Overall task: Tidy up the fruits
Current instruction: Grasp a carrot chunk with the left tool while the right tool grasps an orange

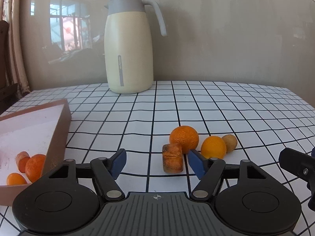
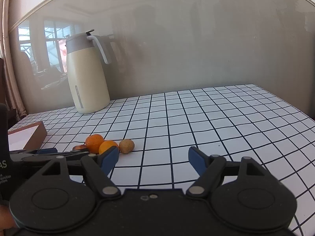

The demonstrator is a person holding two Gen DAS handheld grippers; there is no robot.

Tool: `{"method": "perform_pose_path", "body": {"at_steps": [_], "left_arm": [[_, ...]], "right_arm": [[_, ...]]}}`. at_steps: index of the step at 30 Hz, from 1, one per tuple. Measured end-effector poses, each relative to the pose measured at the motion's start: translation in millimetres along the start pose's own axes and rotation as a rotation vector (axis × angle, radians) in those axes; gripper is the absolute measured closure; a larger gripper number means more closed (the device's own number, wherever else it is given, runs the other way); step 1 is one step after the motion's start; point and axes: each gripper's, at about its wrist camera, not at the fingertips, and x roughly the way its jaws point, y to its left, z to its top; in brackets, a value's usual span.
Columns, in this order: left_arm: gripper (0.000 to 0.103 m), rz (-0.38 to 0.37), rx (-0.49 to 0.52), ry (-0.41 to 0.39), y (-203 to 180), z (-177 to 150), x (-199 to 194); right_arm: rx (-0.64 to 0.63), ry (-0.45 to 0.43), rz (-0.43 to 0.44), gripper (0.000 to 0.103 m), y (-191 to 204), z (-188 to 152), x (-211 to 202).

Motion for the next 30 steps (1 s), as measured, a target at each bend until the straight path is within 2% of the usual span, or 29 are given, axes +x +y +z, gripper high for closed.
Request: {"method": "perform_pose_path", "body": {"at_steps": [5,7,13,15,17,23,30], "left_arm": [[0.038,-0.003,0.011,0.019,-2.6,0.7,2.9],[0.047,0.002,0.009,0.033,0.4,1.5,6.4],[0.049,0.005,0.015,0.042,8.6,4.0,10.2],[0.049,0.01,0.023,0.04,11.2,3.8,10.3],[0.05,0.016,0.022,0.041,16.2,3.8,11.5],[0.058,0.026,0.012,0.048,28.6,4.7,10.9],[0.059,0.029,0.021,0.051,37.1,1.2,7.7]], "right_arm": [[0.003,0.009,0.008,0.032,3.8,2.8,9.2],[0.013,0.021,0.023,0.032,6.7,6.2,15.2],[-0.011,0.043,0.054,0.035,24.3,18.0,34.1],[-0.02,0.06,0.068,0.038,30.6,18.8,41.4],[-0.026,0.078,0.088,0.048,37.0,18.6,48.1],[-0.04,0.102,0.11,0.066,50.7,18.9,60.1],[-0.042,0.14,0.104,0.069,59.9,13.6,68.4]]}}
